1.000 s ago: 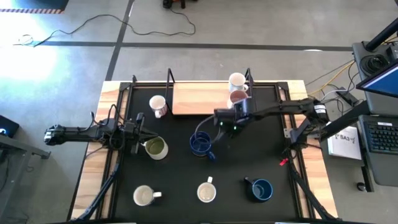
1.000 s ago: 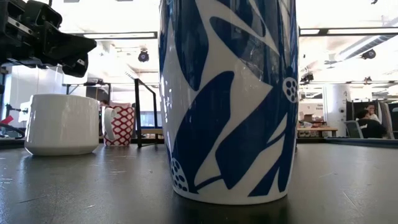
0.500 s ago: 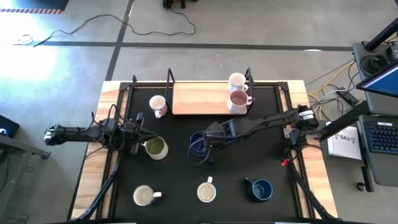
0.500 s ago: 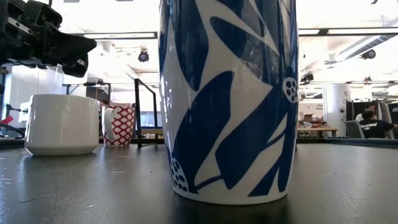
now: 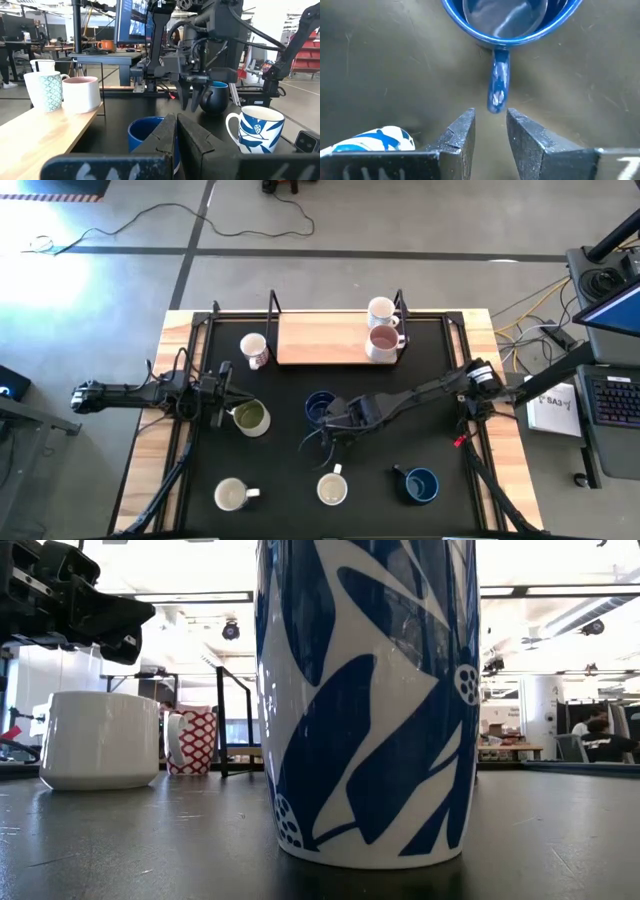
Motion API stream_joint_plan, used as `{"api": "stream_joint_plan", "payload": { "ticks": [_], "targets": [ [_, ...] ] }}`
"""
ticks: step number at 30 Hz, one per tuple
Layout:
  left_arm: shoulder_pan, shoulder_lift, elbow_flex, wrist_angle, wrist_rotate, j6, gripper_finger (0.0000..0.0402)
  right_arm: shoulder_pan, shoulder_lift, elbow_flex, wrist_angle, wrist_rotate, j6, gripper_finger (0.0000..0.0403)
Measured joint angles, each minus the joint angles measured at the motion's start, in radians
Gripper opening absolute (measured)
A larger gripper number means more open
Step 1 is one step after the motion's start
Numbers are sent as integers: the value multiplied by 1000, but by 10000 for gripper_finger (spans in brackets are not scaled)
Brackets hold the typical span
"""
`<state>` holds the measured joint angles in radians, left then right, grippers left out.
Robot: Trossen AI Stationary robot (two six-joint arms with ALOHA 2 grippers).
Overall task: Place coffee mugs
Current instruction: Put the dark blue mug on the shelf
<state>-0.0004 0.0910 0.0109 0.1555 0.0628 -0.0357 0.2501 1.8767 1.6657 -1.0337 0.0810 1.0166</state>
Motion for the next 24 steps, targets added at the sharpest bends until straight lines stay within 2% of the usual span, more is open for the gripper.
{"api": "stream_joint_plan", "payload": {
  "ticks": [7, 24],
  "targets": [
    [0, 0, 0, 1, 0, 0, 0, 1, 34, 0, 17, 51, -45, 100],
    [0, 2, 0, 0, 0, 0, 0, 1, 133, 0, 31, 52, -126, 97]
  ]
}}
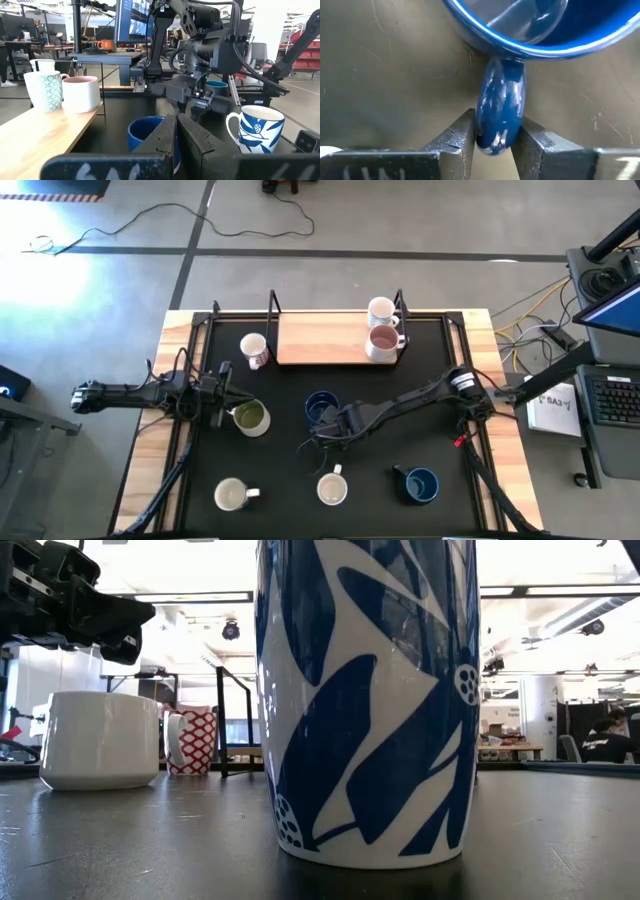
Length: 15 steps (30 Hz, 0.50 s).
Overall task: Place coffee mugs
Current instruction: Put the dark blue mug on the shelf
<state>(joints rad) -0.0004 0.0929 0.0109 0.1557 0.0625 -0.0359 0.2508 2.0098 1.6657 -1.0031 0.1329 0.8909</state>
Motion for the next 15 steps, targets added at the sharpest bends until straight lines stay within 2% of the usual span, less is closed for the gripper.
{"api": "stream_joint_plan", "payload": {
  "ticks": [8, 15],
  "targets": [
    [0, 0, 0, 0, 0, 0, 0, -1, -2, 0, 1, 32, -3, 49],
    [0, 0, 0, 0, 0, 0, 0, -6, -8, 0, 3, 32, -17, 47]
  ]
}}
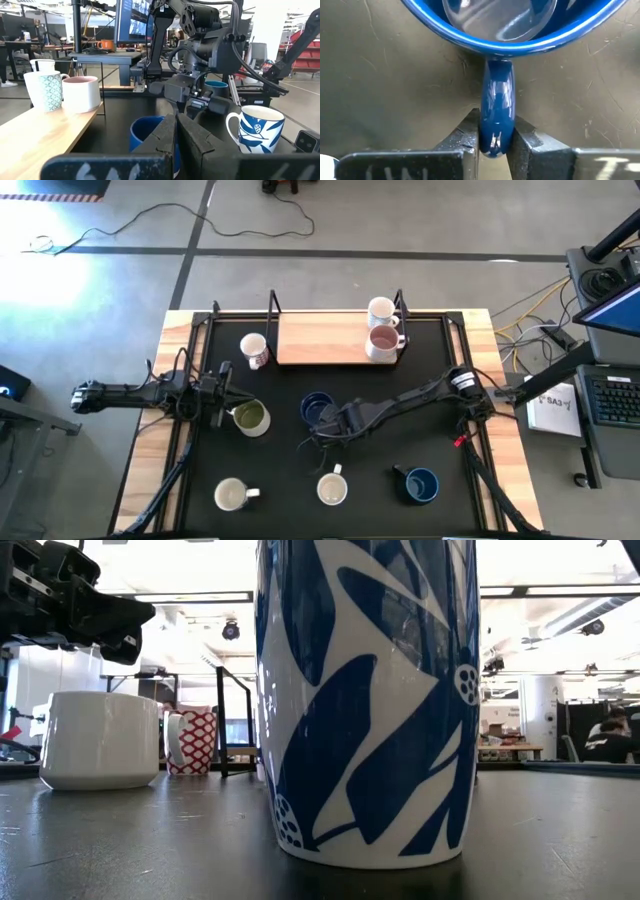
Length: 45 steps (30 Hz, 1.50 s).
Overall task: Place coffee mugs
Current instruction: Put the dark blue mug on the shelf
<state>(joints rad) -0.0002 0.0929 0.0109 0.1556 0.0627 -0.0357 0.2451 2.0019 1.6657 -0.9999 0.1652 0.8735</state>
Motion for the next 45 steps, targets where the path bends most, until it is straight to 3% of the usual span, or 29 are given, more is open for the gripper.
{"api": "stream_joint_plan", "payload": {
  "ticks": [18, 31, 39, 45],
  "targets": [
    [0, 0, 0, 0, 0, 0, 0, -135, -143, 0, 45, 151, 0, 47],
    [0, 0, 0, 0, 0, 0, 0, -168, -204, 0, 63, 147, -18, 47],
    [0, 0, 0, 0, 0, 0, 0, -185, -257, 0, 64, 290, -40, 47],
    [0, 0, 0, 0, 0, 0, 0, -206, -261, 0, 81, 314, -62, 46]
  ]
}}
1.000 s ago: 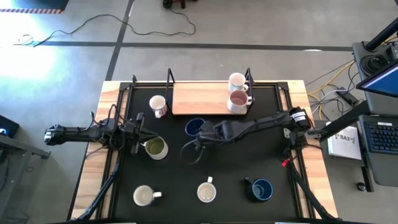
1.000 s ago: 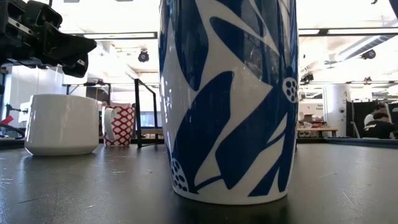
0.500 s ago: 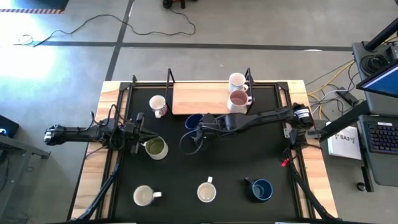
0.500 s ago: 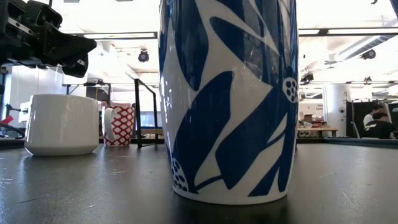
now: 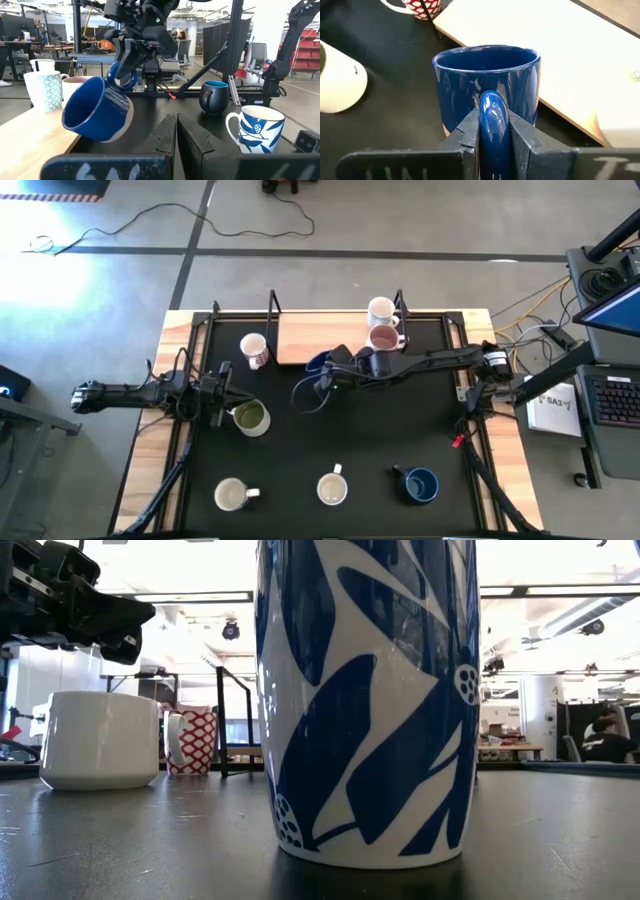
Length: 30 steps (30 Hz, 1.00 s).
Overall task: Place coffee mugs
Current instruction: Put the dark blue mug on the shelf
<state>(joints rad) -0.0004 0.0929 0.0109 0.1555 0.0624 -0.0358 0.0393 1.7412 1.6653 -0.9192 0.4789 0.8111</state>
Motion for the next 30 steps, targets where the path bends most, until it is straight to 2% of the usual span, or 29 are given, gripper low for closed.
{"api": "stream_joint_plan", "payload": {
  "ticks": [17, 30],
  "targets": [
    [0, 0, 0, 0, 0, 0, 0, -77, 0, 0, 98, 7, -116, 45],
    [0, 0, 0, 0, 0, 0, 0, -143, 22, -30, 251, 240, -189, 44]
  ]
}}
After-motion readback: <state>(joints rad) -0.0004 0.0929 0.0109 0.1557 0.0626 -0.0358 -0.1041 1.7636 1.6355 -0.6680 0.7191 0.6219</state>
